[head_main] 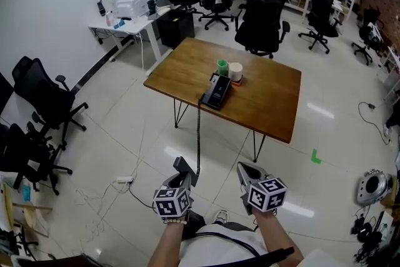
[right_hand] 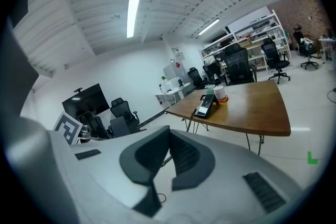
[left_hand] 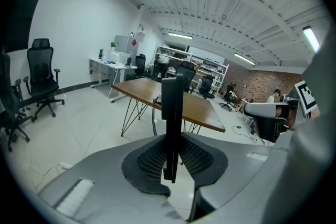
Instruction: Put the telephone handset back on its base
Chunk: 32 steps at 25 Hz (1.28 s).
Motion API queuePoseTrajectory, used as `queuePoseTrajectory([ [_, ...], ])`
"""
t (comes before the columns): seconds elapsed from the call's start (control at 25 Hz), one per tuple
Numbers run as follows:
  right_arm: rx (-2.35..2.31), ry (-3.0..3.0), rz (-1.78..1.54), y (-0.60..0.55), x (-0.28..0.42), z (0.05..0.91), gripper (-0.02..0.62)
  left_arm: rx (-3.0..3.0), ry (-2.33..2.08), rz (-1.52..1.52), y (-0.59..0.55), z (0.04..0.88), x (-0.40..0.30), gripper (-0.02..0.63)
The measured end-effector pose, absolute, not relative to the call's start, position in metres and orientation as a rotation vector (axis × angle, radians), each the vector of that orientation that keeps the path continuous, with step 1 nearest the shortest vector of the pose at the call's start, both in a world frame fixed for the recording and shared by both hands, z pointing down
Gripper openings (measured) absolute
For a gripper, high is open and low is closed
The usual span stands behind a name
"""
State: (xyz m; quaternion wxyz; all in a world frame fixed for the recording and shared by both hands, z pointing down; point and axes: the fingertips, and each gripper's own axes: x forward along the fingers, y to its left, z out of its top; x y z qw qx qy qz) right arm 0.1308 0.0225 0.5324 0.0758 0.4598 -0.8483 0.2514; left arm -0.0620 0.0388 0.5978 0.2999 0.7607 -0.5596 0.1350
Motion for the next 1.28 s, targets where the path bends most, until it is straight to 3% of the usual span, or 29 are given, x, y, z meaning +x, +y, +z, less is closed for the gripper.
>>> queuePoseTrajectory([
  [0.76,1.487,-2.488,0.819,-0.055,0.147,0.546,0.009,2.041,-1.369,0.408,-0.047,0.617,-0.056,0.074],
  [1.28,1.598,-2.421,0.807,-0.151,0.116,0.538,0.009,2.087,-1.230,0.460,-0.149,0.621,-0.086,0.074],
])
